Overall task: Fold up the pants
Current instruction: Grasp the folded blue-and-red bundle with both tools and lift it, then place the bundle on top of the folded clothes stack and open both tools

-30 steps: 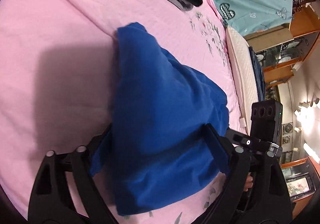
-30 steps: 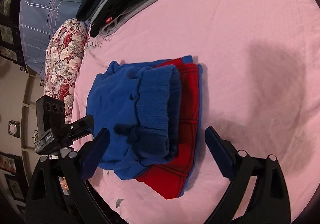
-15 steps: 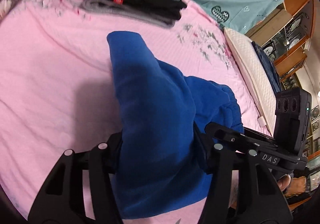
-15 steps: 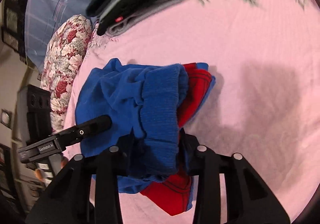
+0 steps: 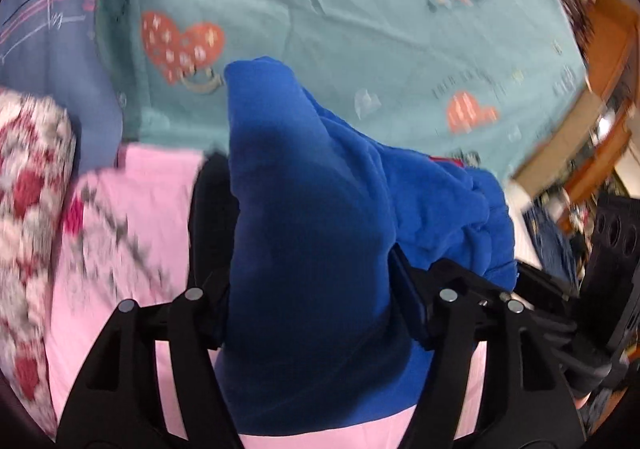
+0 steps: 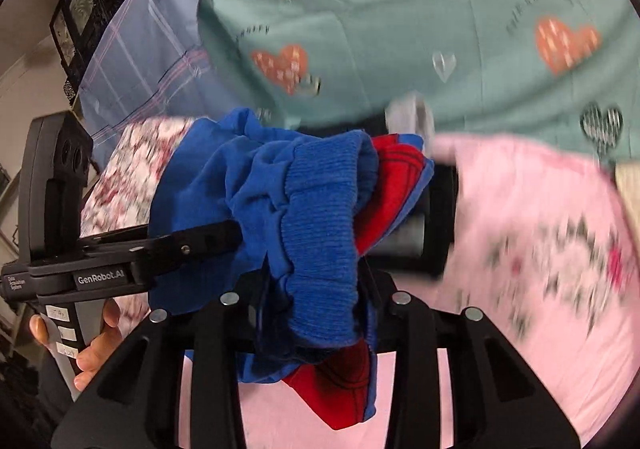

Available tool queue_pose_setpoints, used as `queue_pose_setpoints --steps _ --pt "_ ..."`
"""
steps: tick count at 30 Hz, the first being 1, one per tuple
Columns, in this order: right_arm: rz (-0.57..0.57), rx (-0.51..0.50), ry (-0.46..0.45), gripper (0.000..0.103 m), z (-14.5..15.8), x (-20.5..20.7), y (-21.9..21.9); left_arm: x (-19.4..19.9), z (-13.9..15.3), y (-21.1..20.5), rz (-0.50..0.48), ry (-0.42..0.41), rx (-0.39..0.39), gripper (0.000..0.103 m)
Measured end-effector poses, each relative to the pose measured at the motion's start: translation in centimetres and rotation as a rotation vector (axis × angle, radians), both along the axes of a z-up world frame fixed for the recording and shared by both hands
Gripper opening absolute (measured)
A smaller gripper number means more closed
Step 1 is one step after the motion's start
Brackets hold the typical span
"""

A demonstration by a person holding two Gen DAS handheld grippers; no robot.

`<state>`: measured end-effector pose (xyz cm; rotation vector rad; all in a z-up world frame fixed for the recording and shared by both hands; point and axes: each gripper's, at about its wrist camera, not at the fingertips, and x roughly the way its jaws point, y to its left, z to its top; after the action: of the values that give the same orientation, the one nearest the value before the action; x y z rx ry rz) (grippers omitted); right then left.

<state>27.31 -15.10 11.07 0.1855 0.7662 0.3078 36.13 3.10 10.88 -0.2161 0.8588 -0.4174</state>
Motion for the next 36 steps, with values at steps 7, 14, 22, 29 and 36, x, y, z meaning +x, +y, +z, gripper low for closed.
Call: queue_pose_setpoints --steps 7,14,22,29,36 --pt "-0.028 -0.047 0.111 0.037 -4.6 13.2 -0.8 11.1 -9.8 -0.7 0.005 0.202 0.024 0.079" --pt "-0.011 -0.039 0.022 0.063 -8.0 13.4 -1.4 10.1 -7.5 -0.3 -0.036 0.077 0.001 0.086" --pt "-0.151 -0.168 -0.088 0.072 -3.2 11.5 -1.1 5.4 -2.0 3.4 0.066 -0.061 0.011 0.093" --pt "-0.258 -0.324 -0.043 0.072 -6.0 14.1 -0.8 -0.6 -3.6 5.2 0.185 -0.046 0.056 0.095" --pt "-0.227 -0.227 -0.115 0.072 -1.5 8.7 -1.8 -9.4 -5.7 4.2 0.188 -0.105 0.138 0.101"
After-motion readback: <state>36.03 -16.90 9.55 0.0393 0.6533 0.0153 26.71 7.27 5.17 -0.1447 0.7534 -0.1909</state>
